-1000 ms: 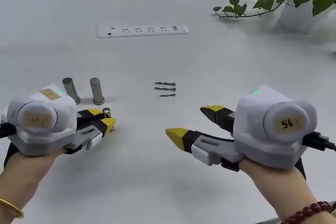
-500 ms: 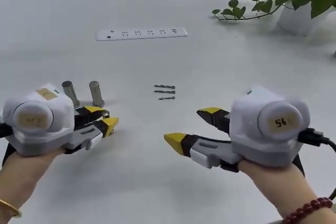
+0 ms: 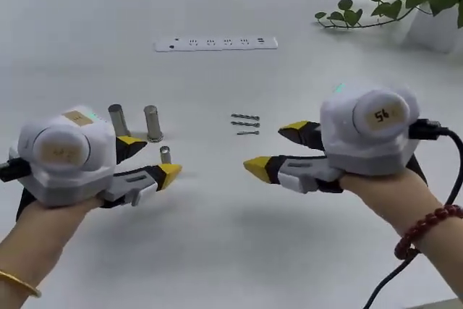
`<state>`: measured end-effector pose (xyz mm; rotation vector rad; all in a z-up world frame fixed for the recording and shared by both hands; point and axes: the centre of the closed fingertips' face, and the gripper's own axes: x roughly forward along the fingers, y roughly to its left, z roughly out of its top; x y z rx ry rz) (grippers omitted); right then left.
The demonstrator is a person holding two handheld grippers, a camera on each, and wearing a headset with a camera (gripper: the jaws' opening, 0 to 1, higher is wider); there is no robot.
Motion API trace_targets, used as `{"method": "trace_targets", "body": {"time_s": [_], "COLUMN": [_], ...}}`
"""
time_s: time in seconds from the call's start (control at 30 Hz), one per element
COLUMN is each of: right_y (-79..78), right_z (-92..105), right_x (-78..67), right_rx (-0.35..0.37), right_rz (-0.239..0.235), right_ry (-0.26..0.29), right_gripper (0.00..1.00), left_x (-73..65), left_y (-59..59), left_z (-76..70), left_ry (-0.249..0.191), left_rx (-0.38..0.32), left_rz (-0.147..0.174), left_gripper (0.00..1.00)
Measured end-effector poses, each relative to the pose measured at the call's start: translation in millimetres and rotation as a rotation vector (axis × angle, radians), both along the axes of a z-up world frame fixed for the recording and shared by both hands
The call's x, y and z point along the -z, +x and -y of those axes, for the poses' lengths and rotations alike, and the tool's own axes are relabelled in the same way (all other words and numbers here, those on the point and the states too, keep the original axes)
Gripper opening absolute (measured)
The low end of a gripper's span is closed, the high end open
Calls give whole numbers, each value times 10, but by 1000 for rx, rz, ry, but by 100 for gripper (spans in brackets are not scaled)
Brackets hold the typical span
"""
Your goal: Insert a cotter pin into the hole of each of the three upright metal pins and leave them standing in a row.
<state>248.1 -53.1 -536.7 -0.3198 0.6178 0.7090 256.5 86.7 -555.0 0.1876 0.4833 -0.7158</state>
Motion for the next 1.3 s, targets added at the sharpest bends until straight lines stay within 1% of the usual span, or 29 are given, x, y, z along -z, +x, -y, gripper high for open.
{"method": "trace_targets", "body": {"time_s": [0.07,0.13,0.2,0.27,0.33,0.47,0.57,0.63,0.77,0.87,0.9,0.93,1.03,1.07,1.1,1.13,1.17,1.23,1.3], "right_y": [72,113,152,203,246,339,414,438,497,544,617,683,722,735,733,739,744,753,761], "right_z": [-30,-38,-37,-46,-42,-11,6,8,18,27,49,63,49,41,35,30,28,35,47], "right_x": [5,35,58,73,99,134,176,209,281,360,410,449,484,504,515,532,558,612,654], "right_rx": [-12,-28,-48,-51,-63,-91,-110,-131,-163,-190,-198,-209,-246,-262,-267,-277,-291,-305,-311], "right_rz": [-5,-35,-57,-80,-104,-113,-126,-136,-161,-188,-197,-200,-197,-204,-209,-210,-212,-220,-228], "right_ry": [-1,-21,-52,-54,-62,-112,-138,-157,-204,-236,-245,-259,-280,-284,-285,-291,-303,-321,-335], "right_gripper": [38,38,36,35,34,30,28,26,24,22,22,21,18,18,18,17,17,16,16], "left_x": [-21,-41,-60,-69,-71,-76,-95,-105,-113,-98,-93,-91,-83,-95,-119,-97,-88,-89,-82], "left_y": [-22,-48,-73,-111,-135,-179,-186,-199,-234,-288,-306,-322,-339,-328,-298,-320,-317,-308,-309], "left_z": [-31,-45,-61,-58,-65,-105,-132,-140,-149,-142,-139,-138,-152,-188,-214,-224,-243,-275,-287], "left_ry": [-7,-11,-17,-44,-46,-29,-40,-39,-39,-46,-41,-36,-23,-11,-6,-10,-16,-21,-16], "left_rx": [-34,-51,-59,-64,-67,-77,-96,-102,-108,-107,-105,-102,-100,-115,-122,-122,-132,-142,-144], "left_rz": [-8,-12,-16,-34,-34,-35,-36,-36,-40,-58,-58,-55,-51,-30,6,-13,-26,-23,-25], "left_gripper": [45,49,51,55,60,66,70,71,73,73,73,73,73,72,70,69,69,69,69]}}
